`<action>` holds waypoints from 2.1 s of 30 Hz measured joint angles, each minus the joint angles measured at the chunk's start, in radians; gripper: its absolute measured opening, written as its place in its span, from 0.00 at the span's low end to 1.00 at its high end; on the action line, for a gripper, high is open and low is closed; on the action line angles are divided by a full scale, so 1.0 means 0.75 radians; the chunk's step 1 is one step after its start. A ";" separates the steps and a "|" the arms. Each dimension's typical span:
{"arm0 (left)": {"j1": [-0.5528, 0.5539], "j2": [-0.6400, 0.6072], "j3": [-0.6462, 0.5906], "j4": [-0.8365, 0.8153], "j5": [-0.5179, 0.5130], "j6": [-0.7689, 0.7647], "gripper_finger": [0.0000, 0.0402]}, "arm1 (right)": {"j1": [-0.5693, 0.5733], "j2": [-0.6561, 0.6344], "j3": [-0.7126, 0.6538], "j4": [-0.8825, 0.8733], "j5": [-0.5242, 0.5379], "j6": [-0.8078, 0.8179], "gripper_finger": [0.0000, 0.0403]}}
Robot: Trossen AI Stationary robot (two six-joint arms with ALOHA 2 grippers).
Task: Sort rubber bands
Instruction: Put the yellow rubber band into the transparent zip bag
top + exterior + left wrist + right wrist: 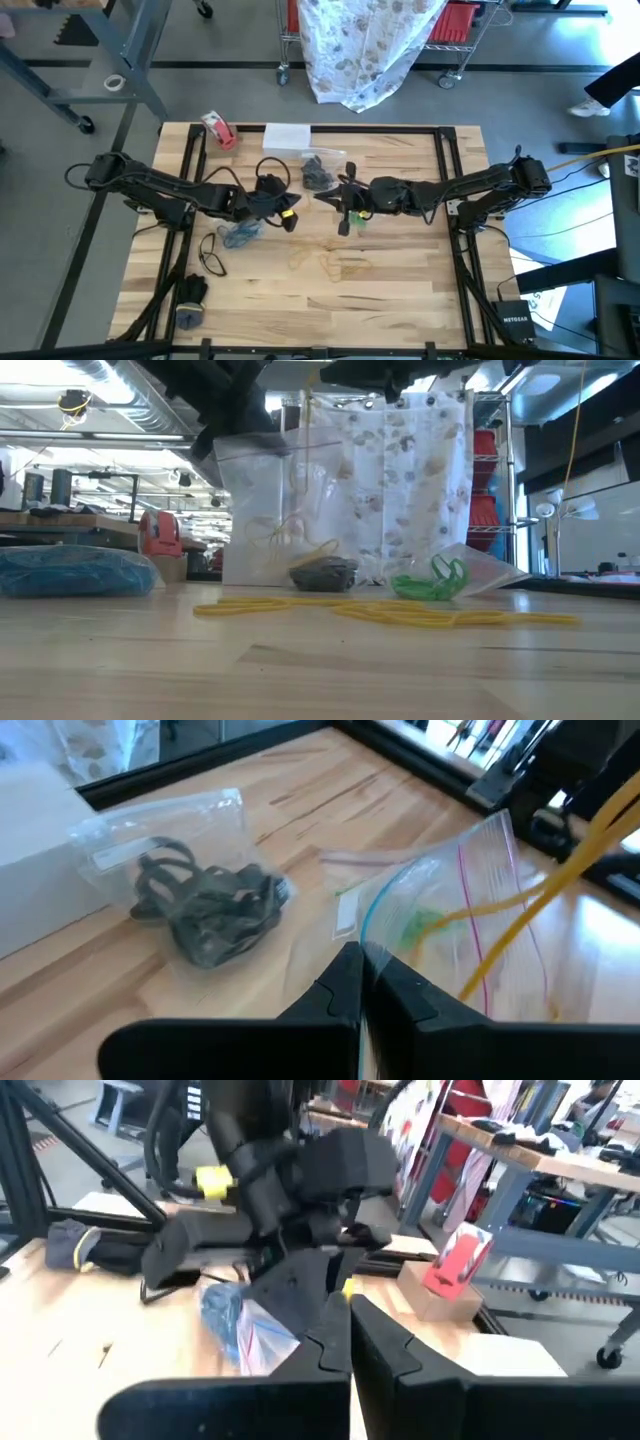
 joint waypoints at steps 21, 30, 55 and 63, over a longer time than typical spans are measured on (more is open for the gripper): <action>0.000 -0.046 0.002 -0.103 -0.013 0.103 0.00 | 0.001 -0.069 0.002 -0.216 -0.073 0.251 0.37; 0.000 -0.092 0.001 -0.234 -0.094 0.147 0.00 | 0.003 0.039 -0.063 -0.611 -0.265 0.388 0.40; -0.006 -0.091 0.000 -0.225 -0.090 0.157 0.00 | 0.072 0.575 -0.075 -0.373 -0.363 0.248 0.18; -0.007 -0.091 0.000 -0.226 -0.089 0.152 0.00 | 0.097 0.545 -0.074 -0.486 -0.374 0.249 0.03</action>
